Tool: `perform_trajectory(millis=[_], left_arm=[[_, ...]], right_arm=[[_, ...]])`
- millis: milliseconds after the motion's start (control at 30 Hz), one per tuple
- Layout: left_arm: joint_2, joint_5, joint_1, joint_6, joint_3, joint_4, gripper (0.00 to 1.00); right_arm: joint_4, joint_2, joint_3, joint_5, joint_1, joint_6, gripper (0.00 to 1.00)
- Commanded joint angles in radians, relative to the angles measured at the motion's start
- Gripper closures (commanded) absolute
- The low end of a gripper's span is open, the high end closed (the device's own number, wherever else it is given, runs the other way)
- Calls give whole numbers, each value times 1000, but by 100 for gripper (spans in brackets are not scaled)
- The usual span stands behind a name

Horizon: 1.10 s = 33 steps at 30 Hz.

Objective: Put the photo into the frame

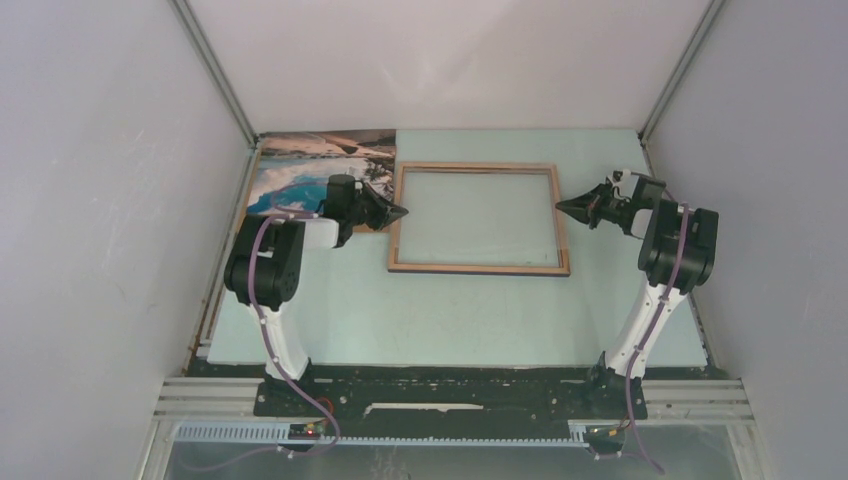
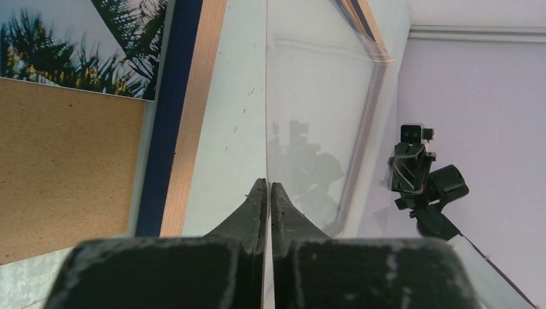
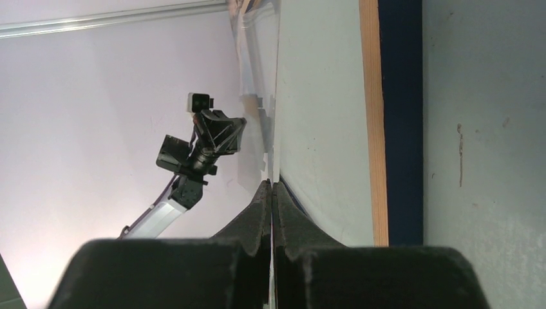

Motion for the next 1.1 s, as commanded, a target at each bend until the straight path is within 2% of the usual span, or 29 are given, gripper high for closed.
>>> perform_trajectory(millis=[0,767,867,1067], left_arm=[[7,-30,17,2,51,22,100],[18,-60,20,51,100,-106,94],[4,-77,21,77,111,-163,85],[-84,-90,27,134,98,-278,55]], right_arm=[[-5,16,35,7,10,-24,100],[14,35,35,35,19,-13,100],[16,42,35,43,21,-7,100],[11,41,36,75,25,-10,100]])
